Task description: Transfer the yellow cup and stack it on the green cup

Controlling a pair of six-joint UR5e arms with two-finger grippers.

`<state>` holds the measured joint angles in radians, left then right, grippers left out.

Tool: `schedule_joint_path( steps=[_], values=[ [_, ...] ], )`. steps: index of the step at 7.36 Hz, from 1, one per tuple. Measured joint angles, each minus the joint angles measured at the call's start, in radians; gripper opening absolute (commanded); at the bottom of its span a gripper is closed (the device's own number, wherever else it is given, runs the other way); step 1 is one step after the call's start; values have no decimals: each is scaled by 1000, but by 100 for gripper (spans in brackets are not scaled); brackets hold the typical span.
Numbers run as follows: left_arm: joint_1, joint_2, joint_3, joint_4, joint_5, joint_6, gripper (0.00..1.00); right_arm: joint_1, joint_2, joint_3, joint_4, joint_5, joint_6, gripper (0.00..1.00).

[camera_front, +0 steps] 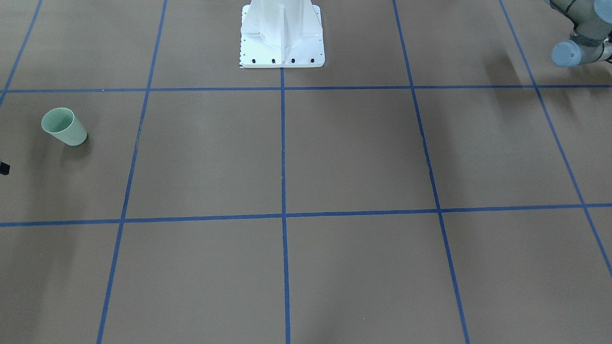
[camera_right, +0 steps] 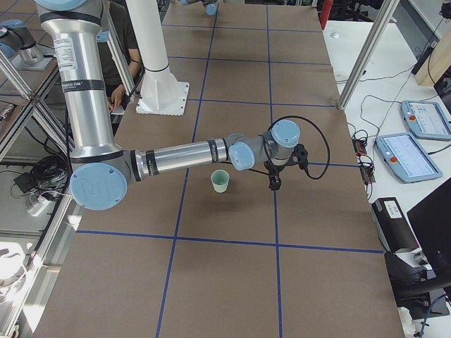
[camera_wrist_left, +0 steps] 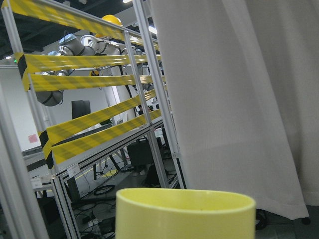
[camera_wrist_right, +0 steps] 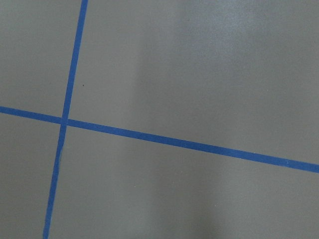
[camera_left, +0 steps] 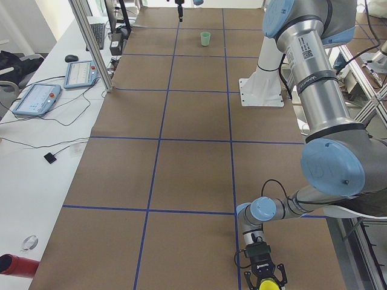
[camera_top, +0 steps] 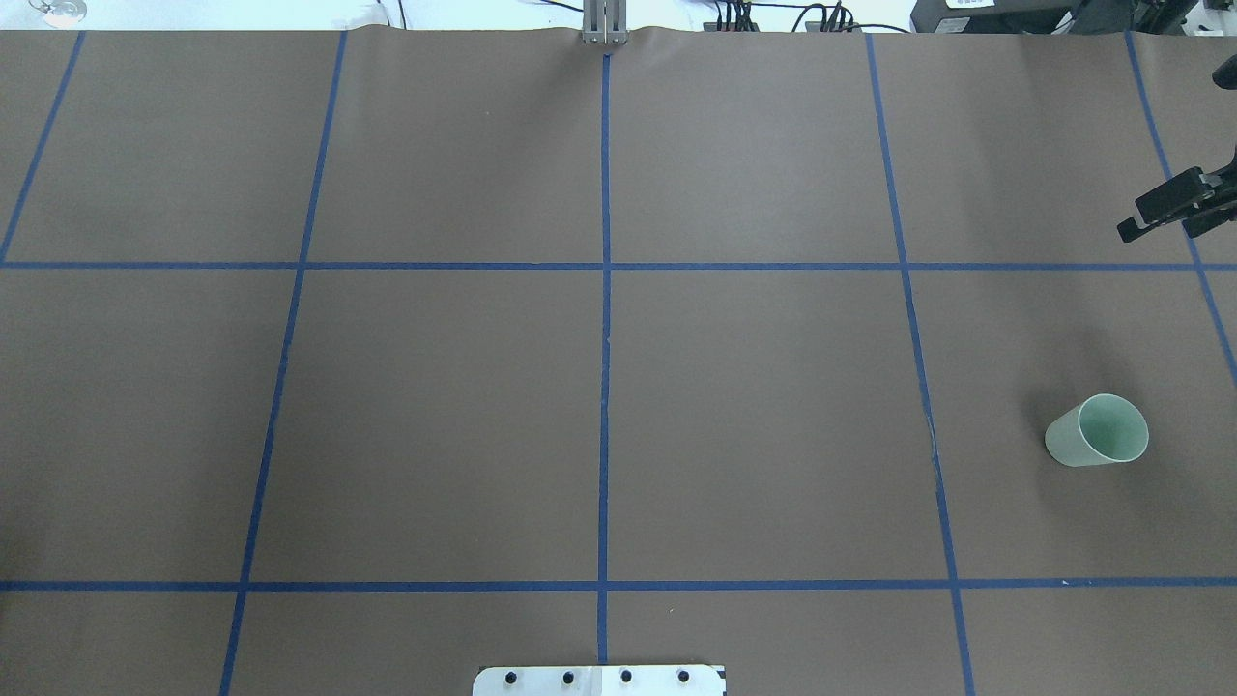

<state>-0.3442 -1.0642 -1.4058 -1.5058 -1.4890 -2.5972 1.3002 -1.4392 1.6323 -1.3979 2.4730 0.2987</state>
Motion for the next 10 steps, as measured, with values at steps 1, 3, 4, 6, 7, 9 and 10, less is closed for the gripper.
schedule_joint_path(
  steps=[1,3,4,6,7,9,10],
  values=[
    [-17,-4,-1,-24,117,38,49,0,0,0,0,2,14,100],
    [-31,-8,-1,-123,351,115,49,0,4,0,1,2,25,100],
    [-39,-9,-1,-200,475,179,49,0,13,-1,1,0,26,100],
    [-97,-23,0,-421,668,372,49,-3,43,-37,2,-6,26,100],
    [-171,-76,3,-528,714,496,49,-6,60,-65,1,-6,26,100],
    [-304,-272,33,-610,780,704,49,-7,93,-113,1,-3,26,100],
    [-336,-336,46,-632,795,785,49,-8,103,-124,0,-2,26,100]
  ],
)
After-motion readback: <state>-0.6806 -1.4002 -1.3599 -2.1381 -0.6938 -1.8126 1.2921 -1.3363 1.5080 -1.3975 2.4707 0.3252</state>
